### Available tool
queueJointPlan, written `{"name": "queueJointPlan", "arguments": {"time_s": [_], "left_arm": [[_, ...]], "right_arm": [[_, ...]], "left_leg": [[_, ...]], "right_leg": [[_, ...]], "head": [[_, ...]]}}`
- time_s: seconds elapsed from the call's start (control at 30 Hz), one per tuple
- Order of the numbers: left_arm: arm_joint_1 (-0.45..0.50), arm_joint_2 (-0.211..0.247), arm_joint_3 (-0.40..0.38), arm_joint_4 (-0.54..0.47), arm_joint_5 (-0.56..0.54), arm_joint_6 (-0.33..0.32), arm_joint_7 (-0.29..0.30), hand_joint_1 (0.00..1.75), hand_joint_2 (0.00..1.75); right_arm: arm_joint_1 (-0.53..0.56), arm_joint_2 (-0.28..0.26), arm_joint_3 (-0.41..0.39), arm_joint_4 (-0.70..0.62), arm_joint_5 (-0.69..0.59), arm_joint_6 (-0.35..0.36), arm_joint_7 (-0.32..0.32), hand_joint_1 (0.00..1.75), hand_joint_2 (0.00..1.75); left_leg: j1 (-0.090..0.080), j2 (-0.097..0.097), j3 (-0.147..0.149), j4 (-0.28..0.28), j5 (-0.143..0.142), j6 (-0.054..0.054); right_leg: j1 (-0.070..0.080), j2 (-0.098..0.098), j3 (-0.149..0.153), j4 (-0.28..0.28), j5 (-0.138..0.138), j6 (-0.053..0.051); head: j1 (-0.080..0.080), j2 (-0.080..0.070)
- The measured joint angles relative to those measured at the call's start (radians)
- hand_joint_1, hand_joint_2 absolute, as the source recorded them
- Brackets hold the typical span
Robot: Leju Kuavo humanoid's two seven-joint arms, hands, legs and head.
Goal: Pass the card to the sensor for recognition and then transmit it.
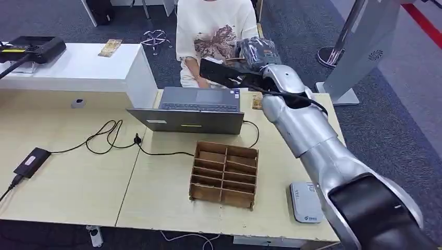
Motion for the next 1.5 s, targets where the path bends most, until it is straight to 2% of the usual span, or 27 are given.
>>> {"name": "queueJointPlan", "arguments": {"time_s": [0.23, 0.63, 0.67, 0.7, 0.73, 0.77, 0.8, 0.87, 1.13, 1.5], "left_arm": [[0.0, 0.003, -0.011, 0.0, -0.008, -0.004, 0.002, 0.0, 0.0], [0.0, 0.003, -0.015, 0.0, -0.009, -0.003, 0.013, 0.0, 0.0], [0.0, 0.003, -0.015, 0.0, -0.009, -0.004, 0.013, 0.0, 0.0], [0.0, 0.003, -0.015, 0.0, -0.009, -0.005, 0.013, 0.0, 0.0], [0.0, 0.003, -0.015, 0.0, -0.009, -0.005, 0.013, 0.0, 0.0], [0.0, 0.002, -0.015, 0.0, -0.009, -0.006, 0.013, 0.0, 0.0], [0.0, 0.002, -0.015, 0.0, -0.009, -0.006, 0.013, 0.0, 0.0], [0.0, 0.002, -0.015, 0.0, -0.008, -0.006, 0.013, 0.0, 0.0], [0.0, 0.002, -0.015, 0.0, -0.004, -0.005, 0.013, 0.0, 0.0], [0.0, 0.002, -0.015, 0.0, -0.004, -0.002, 0.013, 0.0, 0.0]], "right_arm": [[-0.044, 0.01, -0.039, 0.132, 0.032, -0.011, 0.001, 1.75, 1.75], [-0.045, 0.01, -0.092, 0.205, 0.062, -0.034, 0.0, 1.75, 1.75], [-0.045, 0.01, -0.097, 0.208, 0.066, -0.035, 0.0, 1.69, 1.75], [-0.045, 0.01, -0.1, 0.212, 0.073, -0.036, 0.0, 1.5, 1.75], [-0.045, 0.01, -0.102, 0.214, 0.074, -0.037, 0.0, 1.4, 1.75], [-0.045, 0.01, -0.104, 0.217, 0.076, -0.038, 0.0, 1.01, 1.75], [-0.045, 0.01, -0.108, 0.219, 0.08, -0.038, 0.0, 0.37, 1.75], [-0.045, 0.01, -0.115, 0.223, 0.087, -0.039, 0.0, 0.0, 1.75], [-0.043, 0.01, -0.133, 0.226, 0.095, -0.055, 0.003, 0.0, 1.75], [-0.034, 0.01, -0.204, 0.183, 0.131, -0.097, -0.008, 0.0, 1.75]], "left_leg": [[0.0, 0.0, 0.0, 0.0, 0.0, 0.0], [0.0, 0.0, 0.0, 0.0, 0.0, 0.0], [0.0, 0.0, 0.0, 0.0, 0.0, 0.0], [0.0, 0.0, 0.0, 0.0, 0.0, 0.0], [0.0, 0.0, 0.0, 0.0, 0.0, 0.0], [0.0, 0.0, 0.0, 0.0, 0.0, 0.0], [0.0, 0.0, 0.0, 0.0, 0.0, 0.0], [0.0, 0.0, 0.0, 0.0, 0.0, 0.0], [0.0, 0.0, 0.0, 0.0, 0.0, 0.0], [0.0, 0.0, 0.0, 0.0, 0.0, 0.0]], "right_leg": [[0.0, 0.0, 0.0, 0.0, 0.0, 0.0], [0.0, 0.0, -0.001, 0.0, 0.001, 0.0], [0.0, 0.0, -0.001, 0.0, 0.001, 0.0], [0.0, 0.0, -0.001, 0.0, 0.001, 0.0], [0.0, 0.0, -0.001, 0.0, 0.001, 0.0], [0.0, 0.0, -0.001, 0.0, 0.001, 0.0], [0.0, 0.0, -0.001, 0.0, 0.001, 0.0], [0.0, 0.0, -0.001, 0.0, 0.001, 0.0], [0.0, 0.0, -0.001, 0.0, 0.001, 0.0], [0.0, 0.0, -0.001, 0.0, 0.001, 0.0]], "head": [[0.0, 0.0], [0.0, 0.0], [0.0, 0.0], [0.0, 0.0], [0.0, 0.0], [0.0, 0.0], [0.0, 0.0], [0.0, 0.0], [0.0, 0.0], [0.0, 0.0]]}}
